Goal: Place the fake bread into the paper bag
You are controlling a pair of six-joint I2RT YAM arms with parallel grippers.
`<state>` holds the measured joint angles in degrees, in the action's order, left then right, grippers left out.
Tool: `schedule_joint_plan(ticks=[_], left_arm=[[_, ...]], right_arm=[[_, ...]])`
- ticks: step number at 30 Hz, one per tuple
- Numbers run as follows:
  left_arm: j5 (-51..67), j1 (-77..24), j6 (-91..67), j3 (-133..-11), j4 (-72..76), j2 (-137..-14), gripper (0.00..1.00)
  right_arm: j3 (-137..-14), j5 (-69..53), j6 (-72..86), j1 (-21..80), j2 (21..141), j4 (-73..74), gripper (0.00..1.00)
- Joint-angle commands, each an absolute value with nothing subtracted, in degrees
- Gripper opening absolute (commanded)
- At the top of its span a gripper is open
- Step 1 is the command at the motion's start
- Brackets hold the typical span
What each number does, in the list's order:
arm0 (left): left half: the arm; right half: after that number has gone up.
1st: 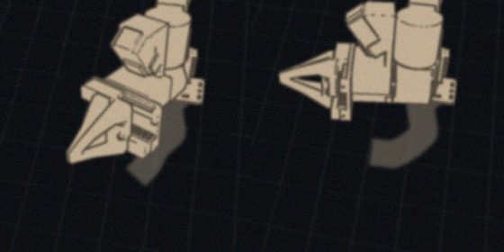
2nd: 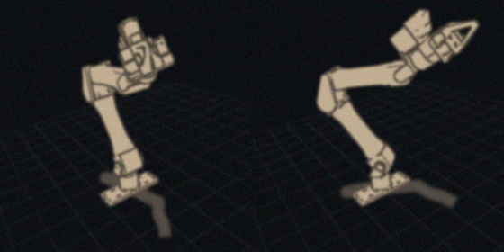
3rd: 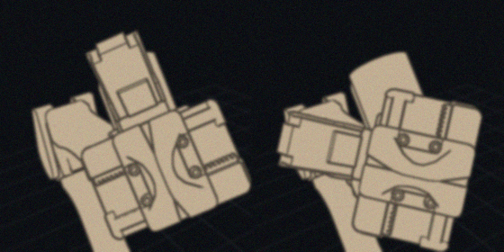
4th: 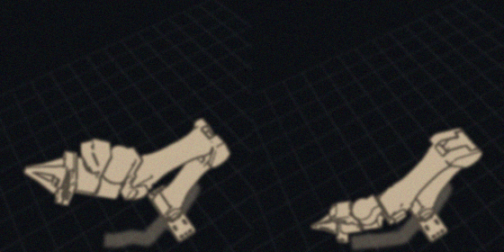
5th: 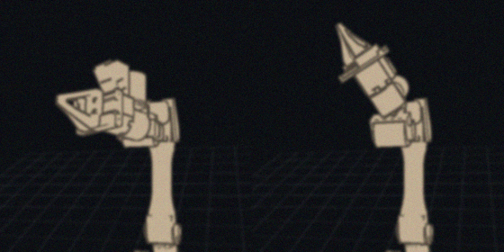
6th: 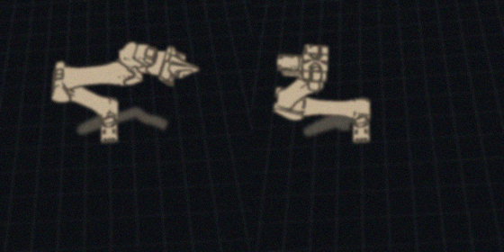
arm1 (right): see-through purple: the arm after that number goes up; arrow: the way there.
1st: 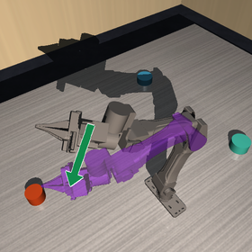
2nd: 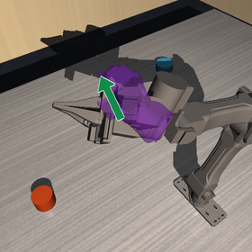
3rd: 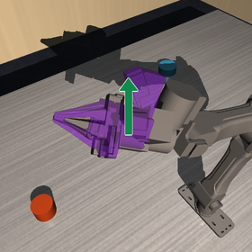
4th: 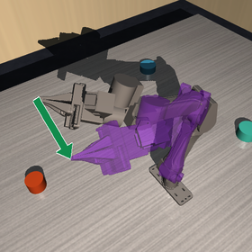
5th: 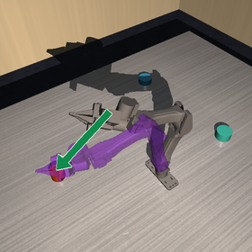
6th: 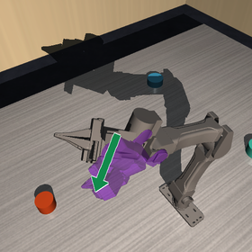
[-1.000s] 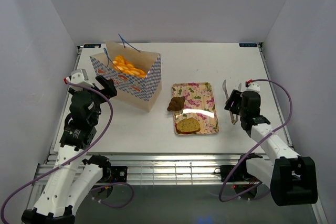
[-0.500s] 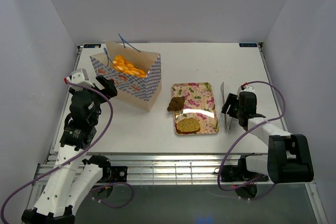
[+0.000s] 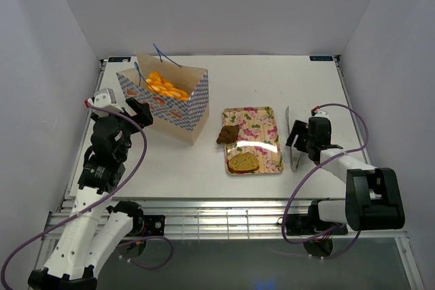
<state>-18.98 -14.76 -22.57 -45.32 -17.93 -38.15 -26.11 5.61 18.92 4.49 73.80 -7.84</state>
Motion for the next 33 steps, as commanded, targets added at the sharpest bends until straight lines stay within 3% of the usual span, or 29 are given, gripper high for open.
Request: schedule_joint_plan(ticks=[1, 22, 30, 33], left_arm=[[-17.93, -14.94, -22.76, -45.18, -17.31, -38.06, 0.98], [-17.93, -14.94, -22.76, -45.09, -17.40, -38.50, 0.98], [-18.02, -14.94, -22.76, -45.09, -17.32, -38.58, 0.98], [-18.19, -14.94, -22.59, -45.00, -17.40, -38.58, 0.98]], right_arm=[[-28.83, 7.99, 18.02, 4.22, 73.83, -6.42, 0.78], [-30.41, 7.12, 17.93, 4.13, 73.22, -2.99, 0.94], [-34.71, 6.25, 17.76, 4.13, 64.96, 4.39, 0.98], [-34.28, -0.40, 17.67, 4.31, 59.08, 2.56, 0.93]])
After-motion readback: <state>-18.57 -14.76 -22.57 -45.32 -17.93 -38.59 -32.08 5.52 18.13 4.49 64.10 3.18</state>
